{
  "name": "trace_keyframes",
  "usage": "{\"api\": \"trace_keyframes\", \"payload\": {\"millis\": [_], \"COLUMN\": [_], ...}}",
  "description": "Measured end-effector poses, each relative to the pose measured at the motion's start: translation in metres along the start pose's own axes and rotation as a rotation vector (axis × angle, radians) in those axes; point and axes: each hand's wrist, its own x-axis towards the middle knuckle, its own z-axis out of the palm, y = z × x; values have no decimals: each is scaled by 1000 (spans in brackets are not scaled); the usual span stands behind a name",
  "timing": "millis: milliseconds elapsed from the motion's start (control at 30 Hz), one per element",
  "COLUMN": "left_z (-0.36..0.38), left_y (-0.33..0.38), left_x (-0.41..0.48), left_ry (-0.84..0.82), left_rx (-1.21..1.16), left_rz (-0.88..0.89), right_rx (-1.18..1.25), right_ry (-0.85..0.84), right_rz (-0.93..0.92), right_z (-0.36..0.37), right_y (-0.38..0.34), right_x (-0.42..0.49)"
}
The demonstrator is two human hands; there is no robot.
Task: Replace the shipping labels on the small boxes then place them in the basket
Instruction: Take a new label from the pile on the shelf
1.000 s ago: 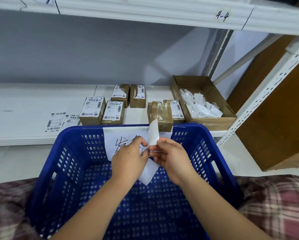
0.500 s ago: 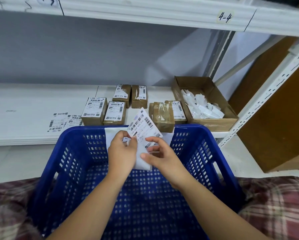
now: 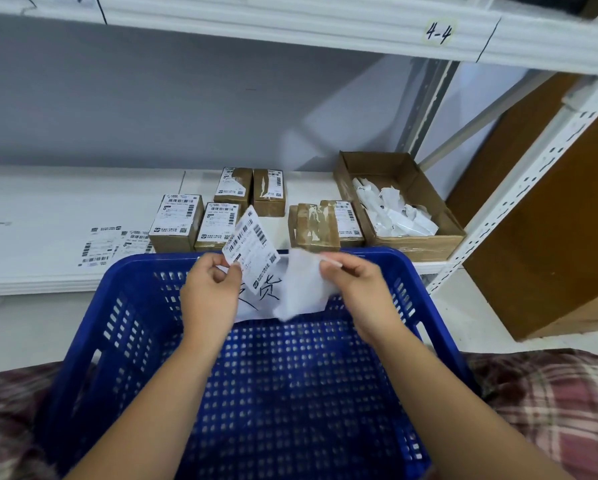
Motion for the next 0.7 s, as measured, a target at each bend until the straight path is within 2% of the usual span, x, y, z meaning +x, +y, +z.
{"api": "trace_keyframes", "payload": {"millis": [200,333,533,633,700], "left_z": [14,25,47,57,65], "left_y": [13,28,30,26,25], "left_x": [7,11,12,15,20], "left_ry": [-79,-148,-243,-276,-294], "left_rx": [16,-99,-180,-192,-219], "left_rz": [84,21,-50,-78,-99], "right_rx": [226,331,-14,-181,-561], "right_ry": [416,587,774,716,613], "right_rz": [27,117,84,14,-77], "right_z": [-32,-53,-84,-99,-109], "right_y": [11,20,25,34,42], "right_x": [49,82,119,135,146]}}
